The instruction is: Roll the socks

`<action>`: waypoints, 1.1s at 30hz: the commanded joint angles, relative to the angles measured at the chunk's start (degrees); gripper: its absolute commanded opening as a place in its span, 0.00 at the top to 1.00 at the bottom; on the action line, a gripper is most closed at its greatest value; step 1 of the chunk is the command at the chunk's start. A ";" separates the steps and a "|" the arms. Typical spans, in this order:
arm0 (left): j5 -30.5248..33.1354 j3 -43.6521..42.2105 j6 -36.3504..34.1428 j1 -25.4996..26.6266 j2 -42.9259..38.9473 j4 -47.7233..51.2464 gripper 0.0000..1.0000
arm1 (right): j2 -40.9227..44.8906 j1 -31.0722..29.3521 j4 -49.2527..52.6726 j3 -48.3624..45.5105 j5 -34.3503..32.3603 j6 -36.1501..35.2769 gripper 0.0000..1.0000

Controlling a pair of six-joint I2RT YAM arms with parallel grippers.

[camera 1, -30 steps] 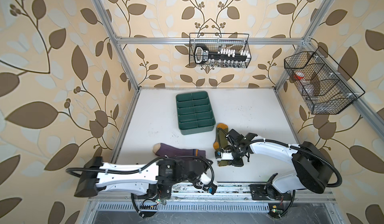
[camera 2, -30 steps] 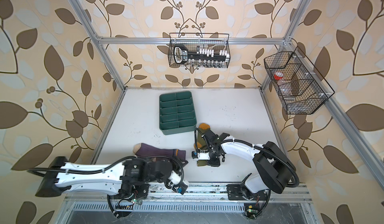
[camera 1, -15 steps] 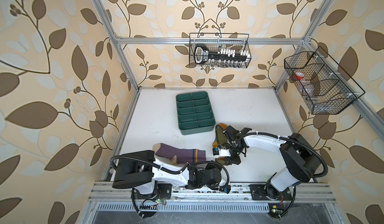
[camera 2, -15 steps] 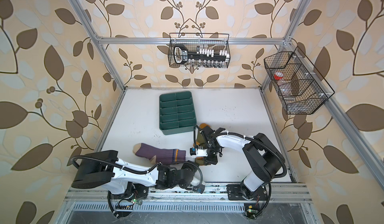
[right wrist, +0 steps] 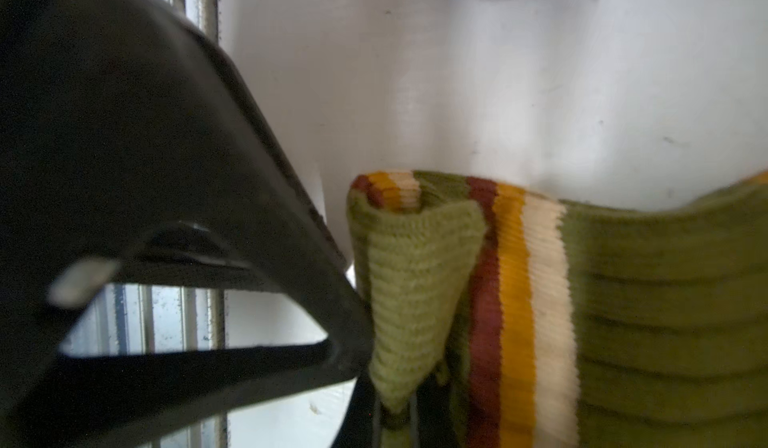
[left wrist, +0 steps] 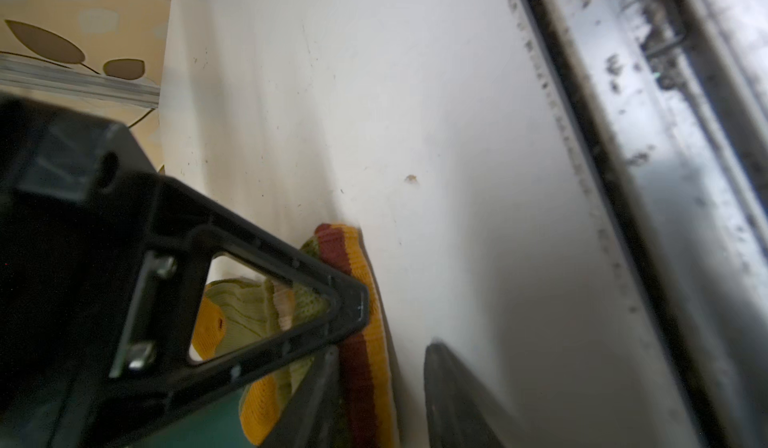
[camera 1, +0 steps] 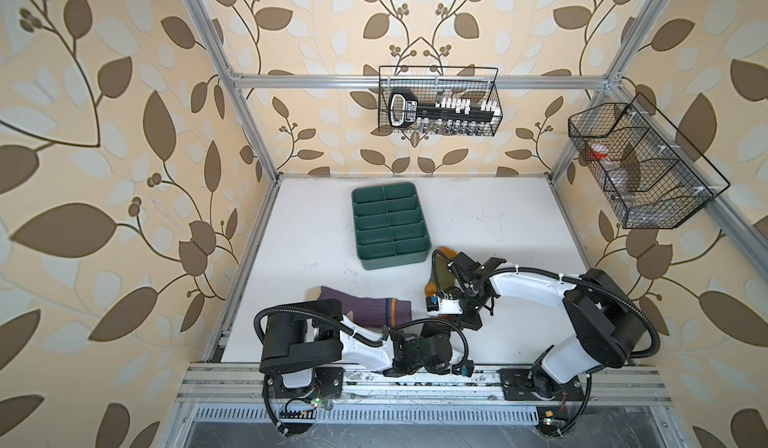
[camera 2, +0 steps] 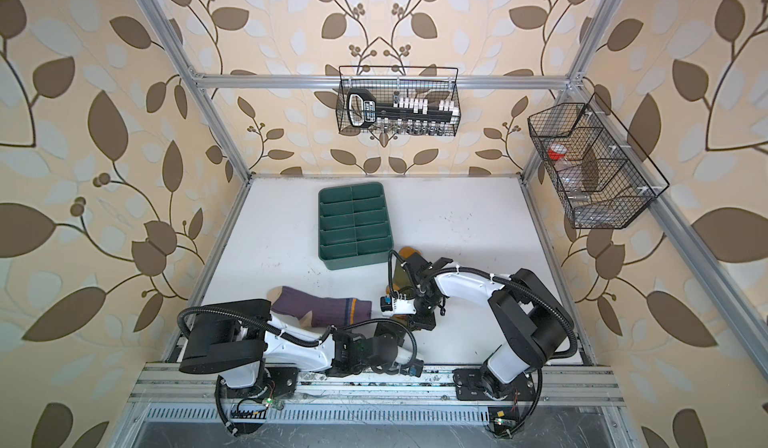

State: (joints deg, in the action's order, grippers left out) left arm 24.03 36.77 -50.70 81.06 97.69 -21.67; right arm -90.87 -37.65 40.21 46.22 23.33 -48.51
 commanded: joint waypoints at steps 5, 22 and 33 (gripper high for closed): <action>-1.58 -0.16 3.83 -3.78 3.31 1.22 0.64 | -0.99 -0.17 -0.12 -3.69 -2.38 -1.94 1.00; -3.55 2.96 6.46 -6.44 4.42 8.07 1.00 | 3.06 -0.67 -1.57 -5.70 -4.62 -1.17 0.93; -7.59 3.36 8.05 -9.37 2.92 10.68 1.00 | 16.26 -0.15 -1.07 -9.12 -11.83 -0.62 0.62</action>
State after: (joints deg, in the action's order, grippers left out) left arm 17.76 40.53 -44.31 74.24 100.22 -18.22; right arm -77.91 -37.36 33.85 39.09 14.52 -46.72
